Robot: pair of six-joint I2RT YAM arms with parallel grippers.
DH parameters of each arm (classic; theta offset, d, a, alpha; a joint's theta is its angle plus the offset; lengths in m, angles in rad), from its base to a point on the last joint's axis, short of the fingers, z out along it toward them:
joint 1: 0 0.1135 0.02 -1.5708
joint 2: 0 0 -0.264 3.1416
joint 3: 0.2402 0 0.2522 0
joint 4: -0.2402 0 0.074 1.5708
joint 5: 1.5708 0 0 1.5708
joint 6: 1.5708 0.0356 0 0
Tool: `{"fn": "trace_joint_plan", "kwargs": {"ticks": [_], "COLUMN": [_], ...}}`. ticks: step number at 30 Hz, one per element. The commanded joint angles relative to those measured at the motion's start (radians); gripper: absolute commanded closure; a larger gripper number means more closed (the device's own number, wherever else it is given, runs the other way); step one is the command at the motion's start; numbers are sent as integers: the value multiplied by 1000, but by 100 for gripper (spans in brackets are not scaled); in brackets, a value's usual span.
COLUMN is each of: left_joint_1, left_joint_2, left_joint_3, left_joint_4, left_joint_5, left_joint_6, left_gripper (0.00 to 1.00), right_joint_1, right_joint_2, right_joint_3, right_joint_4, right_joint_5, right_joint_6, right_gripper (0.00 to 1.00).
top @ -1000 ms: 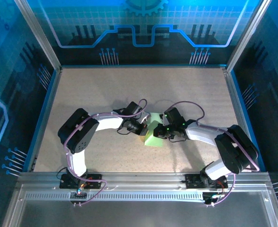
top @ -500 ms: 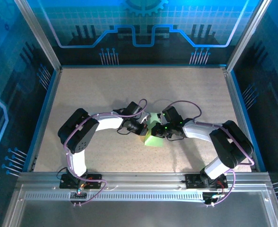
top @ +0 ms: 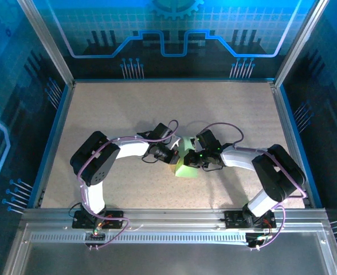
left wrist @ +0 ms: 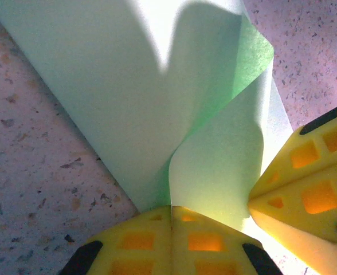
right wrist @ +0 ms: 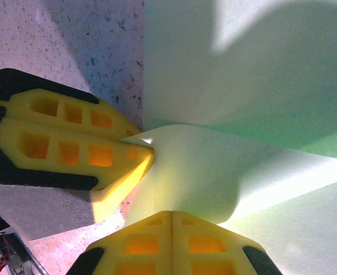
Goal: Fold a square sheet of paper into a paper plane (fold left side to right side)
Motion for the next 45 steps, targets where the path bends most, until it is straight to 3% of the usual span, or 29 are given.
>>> {"fn": "trace_joint_plan", "kwargs": {"ticks": [1, 13, 20, 24, 28, 30, 36, 45], "left_joint_1": [-9, -9, 5, 55, 115, 130, 117, -1], "left_joint_2": [39, 36, -23, -118, -226, -275, -353, -286], "left_joint_3": [4, 3, -12, -45, -78, -97, -180, -219], "left_joint_4": [-63, -62, -33, 6, 10, -4, -25, 42], "left_joint_5": [-23, -29, -20, 0, 7, 6, 59, 118], "left_joint_6": [29, 29, -15, -75, -109, -113, -126, -170], "left_gripper": [99, 97, 81, 69, 65, 65, 79, 86], "right_joint_1": [4, 9, 11, 13, 26, 33, 38, 39], "right_joint_2": [17, 55, 76, 76, 91, 105, 138, 175], "right_joint_3": [-2, -8, -34, -48, -29, -6, 17, 40], "right_joint_4": [-27, -42, -28, 5, 7, -3, 9, 28], "right_joint_5": [18, 33, 31, 19, 11, 12, 9, -7], "right_joint_6": [-17, 4, 33, 41, 23, 8, 14, 27], "right_gripper": [100, 100, 100, 100, 100, 100, 100, 100]}}
